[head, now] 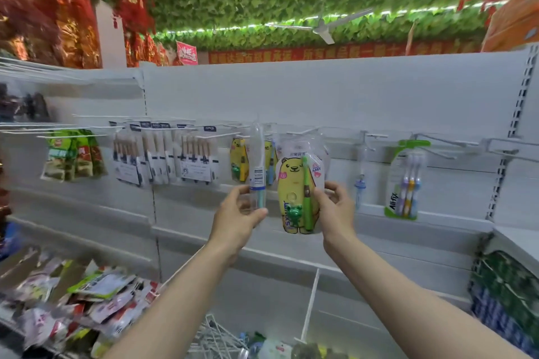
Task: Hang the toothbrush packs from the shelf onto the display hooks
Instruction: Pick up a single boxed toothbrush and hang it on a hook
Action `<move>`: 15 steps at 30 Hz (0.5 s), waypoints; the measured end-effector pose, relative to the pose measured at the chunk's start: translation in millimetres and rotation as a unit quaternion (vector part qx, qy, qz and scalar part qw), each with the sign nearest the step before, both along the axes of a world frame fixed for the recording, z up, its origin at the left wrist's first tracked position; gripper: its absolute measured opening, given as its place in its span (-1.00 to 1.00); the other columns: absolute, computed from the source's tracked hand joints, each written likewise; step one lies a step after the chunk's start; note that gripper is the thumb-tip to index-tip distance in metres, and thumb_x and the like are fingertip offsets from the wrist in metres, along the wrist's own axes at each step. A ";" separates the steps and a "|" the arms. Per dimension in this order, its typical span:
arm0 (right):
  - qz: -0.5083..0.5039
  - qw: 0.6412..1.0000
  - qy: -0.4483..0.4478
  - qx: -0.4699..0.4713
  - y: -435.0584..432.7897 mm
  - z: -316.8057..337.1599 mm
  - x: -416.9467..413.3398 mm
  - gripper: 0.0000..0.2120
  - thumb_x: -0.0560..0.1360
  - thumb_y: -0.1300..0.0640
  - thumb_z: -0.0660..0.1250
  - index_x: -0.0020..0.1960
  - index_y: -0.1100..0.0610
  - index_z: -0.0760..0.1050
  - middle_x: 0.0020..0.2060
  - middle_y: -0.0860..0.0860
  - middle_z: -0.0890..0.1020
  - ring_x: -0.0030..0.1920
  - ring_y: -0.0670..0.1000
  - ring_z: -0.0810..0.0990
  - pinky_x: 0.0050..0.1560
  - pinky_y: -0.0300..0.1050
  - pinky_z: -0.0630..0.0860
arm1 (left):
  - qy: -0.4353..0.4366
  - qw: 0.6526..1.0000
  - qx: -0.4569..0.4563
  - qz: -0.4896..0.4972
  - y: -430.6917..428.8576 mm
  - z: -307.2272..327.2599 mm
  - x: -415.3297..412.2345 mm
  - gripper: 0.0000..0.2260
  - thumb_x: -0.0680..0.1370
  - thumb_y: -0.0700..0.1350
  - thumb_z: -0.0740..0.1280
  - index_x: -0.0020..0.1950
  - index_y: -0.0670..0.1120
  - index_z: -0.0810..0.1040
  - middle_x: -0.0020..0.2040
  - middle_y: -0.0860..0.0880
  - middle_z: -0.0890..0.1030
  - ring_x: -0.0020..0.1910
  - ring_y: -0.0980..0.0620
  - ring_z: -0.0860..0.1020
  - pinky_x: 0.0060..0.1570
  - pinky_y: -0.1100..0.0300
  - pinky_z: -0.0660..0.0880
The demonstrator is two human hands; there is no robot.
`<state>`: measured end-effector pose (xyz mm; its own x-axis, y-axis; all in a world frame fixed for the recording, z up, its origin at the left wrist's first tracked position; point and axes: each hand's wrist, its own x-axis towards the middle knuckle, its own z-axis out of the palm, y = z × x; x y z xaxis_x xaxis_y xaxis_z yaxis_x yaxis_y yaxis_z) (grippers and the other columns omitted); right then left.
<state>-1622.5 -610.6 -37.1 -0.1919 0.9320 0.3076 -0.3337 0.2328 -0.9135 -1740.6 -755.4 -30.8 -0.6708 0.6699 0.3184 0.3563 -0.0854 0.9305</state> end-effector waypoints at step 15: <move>-0.063 0.996 -0.021 -0.058 32.2 5.8 -34.4 -0.83 0.54 0.18 0.38 0.13 0.06 0.52 -0.02 0.05 0.66 -0.04 0.06 0.67 -0.14 -0.02 0.63 | 0.000 0.997 0.007 -0.075 4.3 -8.3 -36.8 -0.51 0.49 -0.22 0.48 0.35 0.05 0.44 0.13 0.00 0.64 0.08 0.01 0.62 0.13 -0.06 0.60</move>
<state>-1656.9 -578.4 -31.4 -0.0815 0.9783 0.1904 -0.2702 0.1622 -0.9490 -1777.4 -751.0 -39.1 -0.5629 0.7583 0.3287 0.3380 -0.1517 0.9288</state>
